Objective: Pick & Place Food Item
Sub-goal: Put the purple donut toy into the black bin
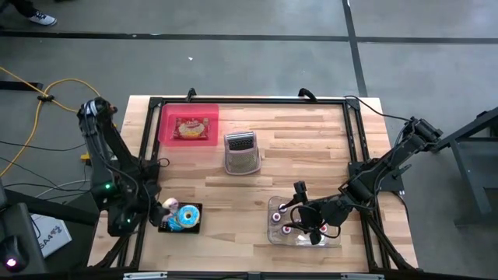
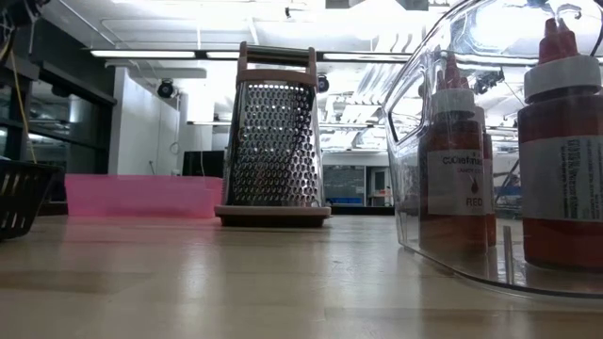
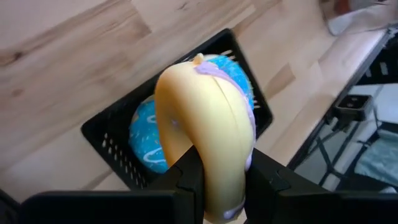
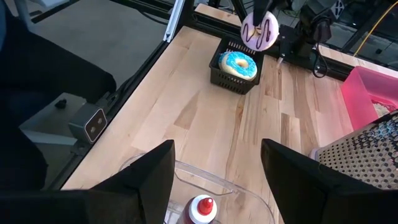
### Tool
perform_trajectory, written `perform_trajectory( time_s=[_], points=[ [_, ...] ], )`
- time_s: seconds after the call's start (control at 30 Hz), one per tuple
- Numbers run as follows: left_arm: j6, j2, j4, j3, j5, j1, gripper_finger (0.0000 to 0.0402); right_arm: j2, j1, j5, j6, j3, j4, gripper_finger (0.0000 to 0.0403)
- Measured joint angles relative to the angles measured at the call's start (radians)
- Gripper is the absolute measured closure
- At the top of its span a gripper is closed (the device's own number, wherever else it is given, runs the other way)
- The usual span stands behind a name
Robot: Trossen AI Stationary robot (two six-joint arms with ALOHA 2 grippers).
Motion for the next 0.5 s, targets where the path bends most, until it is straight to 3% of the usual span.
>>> perform_trajectory(
  time_s=[0.5],
  points=[
    [-0.107,0.104,0.014,-0.005,0.023,-0.032,0.0333,0.000,0.000,0.000,0.000,0.000,0.000,0.0176]
  ],
)
